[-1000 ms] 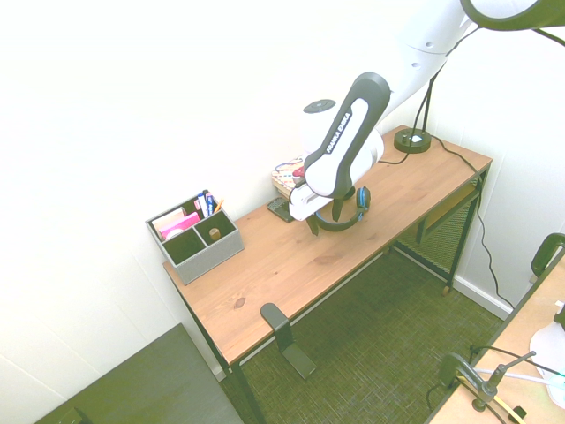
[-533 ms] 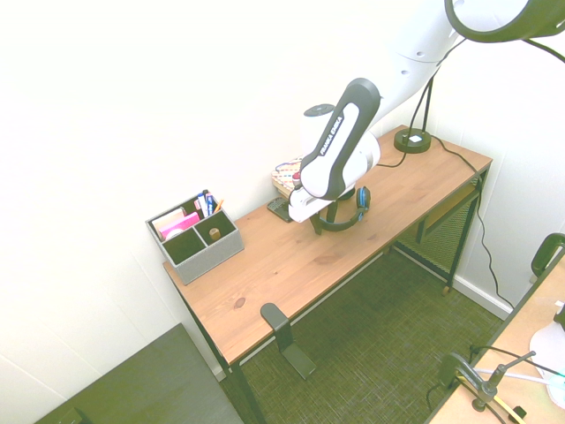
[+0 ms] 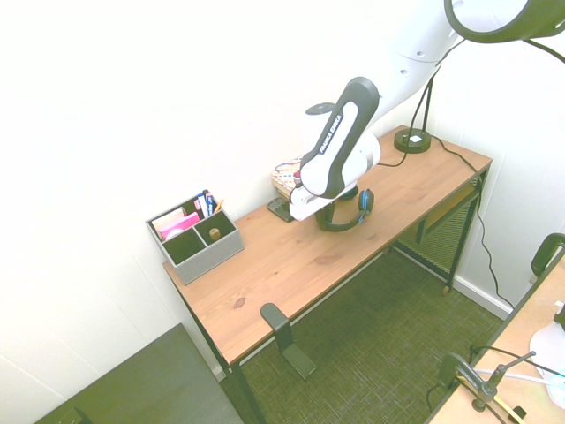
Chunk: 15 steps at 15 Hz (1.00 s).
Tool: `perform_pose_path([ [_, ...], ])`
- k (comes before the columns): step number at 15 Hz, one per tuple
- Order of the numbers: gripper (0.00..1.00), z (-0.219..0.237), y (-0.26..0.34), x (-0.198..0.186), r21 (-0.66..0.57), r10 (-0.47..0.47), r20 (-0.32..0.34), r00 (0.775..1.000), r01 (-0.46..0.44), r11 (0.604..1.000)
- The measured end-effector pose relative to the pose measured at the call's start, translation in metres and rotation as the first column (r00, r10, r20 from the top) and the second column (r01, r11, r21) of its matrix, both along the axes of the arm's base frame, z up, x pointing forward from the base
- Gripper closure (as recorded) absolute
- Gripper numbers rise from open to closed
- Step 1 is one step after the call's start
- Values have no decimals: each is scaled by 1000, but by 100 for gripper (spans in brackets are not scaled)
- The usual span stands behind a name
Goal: Hang the headphone
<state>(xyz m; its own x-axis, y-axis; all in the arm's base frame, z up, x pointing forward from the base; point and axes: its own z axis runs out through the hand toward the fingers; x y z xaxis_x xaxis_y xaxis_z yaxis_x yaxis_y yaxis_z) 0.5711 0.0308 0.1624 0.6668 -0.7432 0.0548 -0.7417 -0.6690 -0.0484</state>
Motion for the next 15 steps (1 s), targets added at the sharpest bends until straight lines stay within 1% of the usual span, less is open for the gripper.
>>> perform_pose_path([
  [2,100,10,-4,1,20,-16,10,1000,16,1000],
  [3,100,20,-8,1,34,-37,-1,999,37,999],
  [5,100,44,-21,-2,34,-104,-46,993,106,994],
  [7,100,75,-20,-12,43,-131,-68,989,134,990],
  [8,100,93,-14,-22,50,-127,-74,989,131,990],
  [10,100,129,14,-47,68,-79,-84,993,84,994],
  [12,100,155,54,-85,77,7,-106,994,1,997],
  [13,100,163,74,-107,76,32,-124,992,-23,997],
  [15,100,177,114,-147,90,46,-156,987,-33,995],
])
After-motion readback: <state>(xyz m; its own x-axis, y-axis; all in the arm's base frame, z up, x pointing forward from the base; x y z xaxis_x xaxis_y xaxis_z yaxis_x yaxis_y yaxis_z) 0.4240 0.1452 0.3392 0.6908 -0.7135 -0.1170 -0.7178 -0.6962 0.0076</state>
